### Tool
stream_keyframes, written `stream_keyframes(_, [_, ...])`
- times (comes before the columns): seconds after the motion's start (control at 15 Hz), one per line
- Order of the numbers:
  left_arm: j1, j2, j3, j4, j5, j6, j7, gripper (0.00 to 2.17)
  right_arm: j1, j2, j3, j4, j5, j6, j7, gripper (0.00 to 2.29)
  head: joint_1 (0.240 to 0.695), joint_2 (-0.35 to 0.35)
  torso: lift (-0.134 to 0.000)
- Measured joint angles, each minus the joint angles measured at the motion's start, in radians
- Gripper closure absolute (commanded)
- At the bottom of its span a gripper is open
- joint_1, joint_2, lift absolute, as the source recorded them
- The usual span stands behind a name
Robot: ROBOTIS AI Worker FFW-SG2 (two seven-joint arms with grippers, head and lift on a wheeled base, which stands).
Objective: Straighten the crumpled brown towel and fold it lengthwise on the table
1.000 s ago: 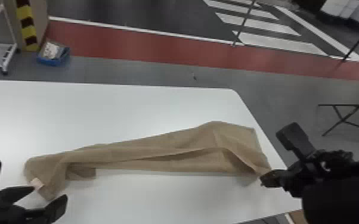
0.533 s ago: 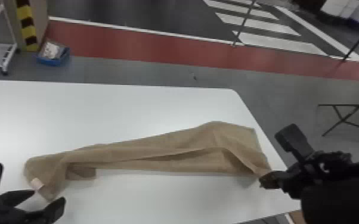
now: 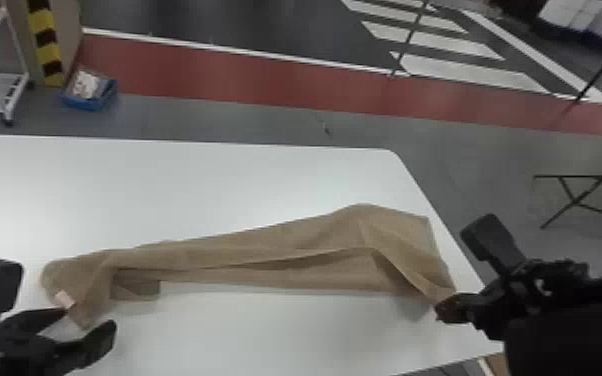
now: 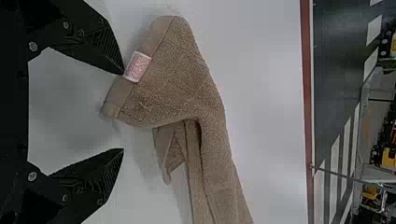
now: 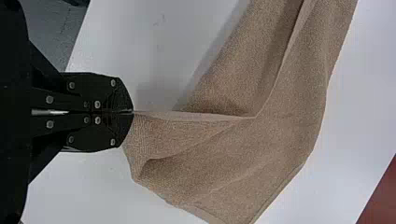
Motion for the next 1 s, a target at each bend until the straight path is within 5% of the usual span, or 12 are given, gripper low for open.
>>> stream_keyframes(0.27, [-0.012, 0.0, 0.005, 0.021, -0.003, -0.009, -0.001, 0.35, 0.002, -0.001, -0.002, -0.002, 0.0, 0.0, 0.0, 1.15, 0.695, -0.35, -0.124])
stream_keyframes(0.4, [-0.014, 0.0, 0.004, 0.021, -0.008, -0.009, -0.004, 0.62, 0.005, -0.002, -0.002, -0.002, 0.0, 0.0, 0.0, 1.15, 0.695, -0.35, -0.124])
stream_keyframes(0.93, [-0.025, 0.0, -0.002, 0.037, -0.036, -0.021, -0.006, 0.82, 0.011, -0.003, -0.005, -0.005, 0.0, 0.0, 0.0, 1.15, 0.695, -0.35, -0.124])
stream_keyframes(1.0, [-0.026, 0.0, -0.003, 0.037, -0.036, -0.021, -0.009, 1.03, 0.013, -0.004, -0.006, -0.006, 0.0, 0.0, 0.0, 1.15, 0.695, -0.35, -0.124])
